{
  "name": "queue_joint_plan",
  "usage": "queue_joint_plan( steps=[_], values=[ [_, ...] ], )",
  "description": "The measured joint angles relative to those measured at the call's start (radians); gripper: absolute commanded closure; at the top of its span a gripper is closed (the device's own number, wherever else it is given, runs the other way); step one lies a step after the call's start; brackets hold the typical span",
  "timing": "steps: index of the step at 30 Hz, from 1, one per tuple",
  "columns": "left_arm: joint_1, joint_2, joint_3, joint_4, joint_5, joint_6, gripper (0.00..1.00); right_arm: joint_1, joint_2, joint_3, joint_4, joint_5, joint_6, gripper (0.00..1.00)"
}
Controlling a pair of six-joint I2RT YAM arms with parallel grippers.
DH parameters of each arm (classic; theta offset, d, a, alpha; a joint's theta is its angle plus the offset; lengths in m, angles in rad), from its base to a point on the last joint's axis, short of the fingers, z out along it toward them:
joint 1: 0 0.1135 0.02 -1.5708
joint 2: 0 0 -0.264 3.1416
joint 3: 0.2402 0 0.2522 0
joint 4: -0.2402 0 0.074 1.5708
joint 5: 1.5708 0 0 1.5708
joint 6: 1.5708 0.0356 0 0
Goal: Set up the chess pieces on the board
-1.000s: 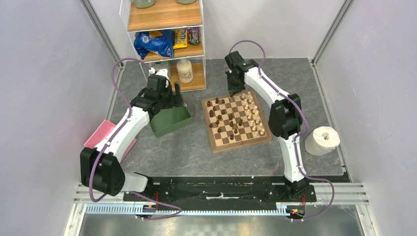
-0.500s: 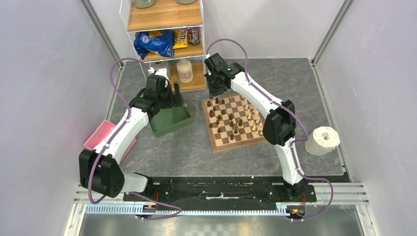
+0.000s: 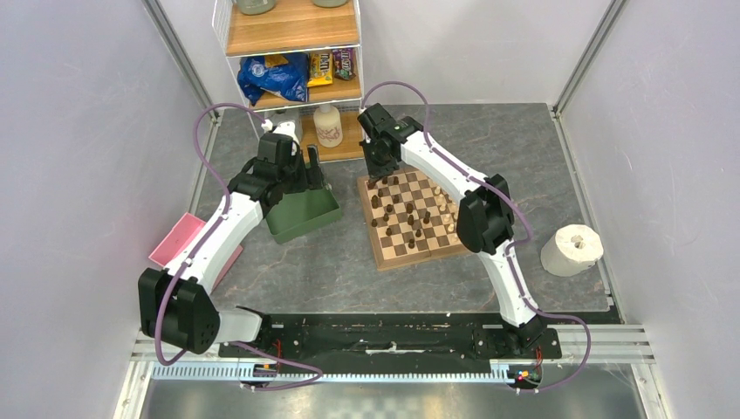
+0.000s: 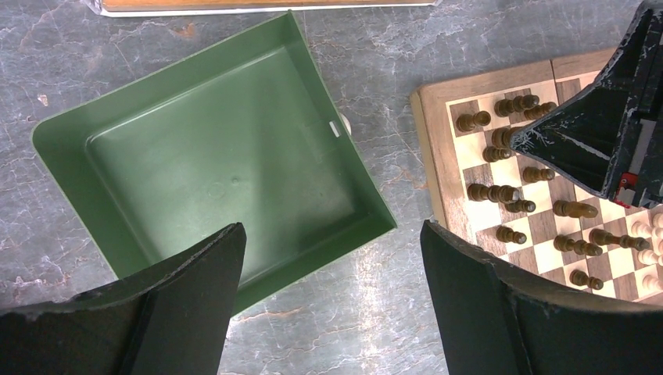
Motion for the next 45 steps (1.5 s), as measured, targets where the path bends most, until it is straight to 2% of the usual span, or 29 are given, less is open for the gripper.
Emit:
queue_joint_plan(
  steps=[45],
  values=[
    [0.000,0.000,0.000,0.008,0.001,0.000,0.11,0.011,0.095,0.021,-0.010,0.001,-0.005,0.91]
  ],
)
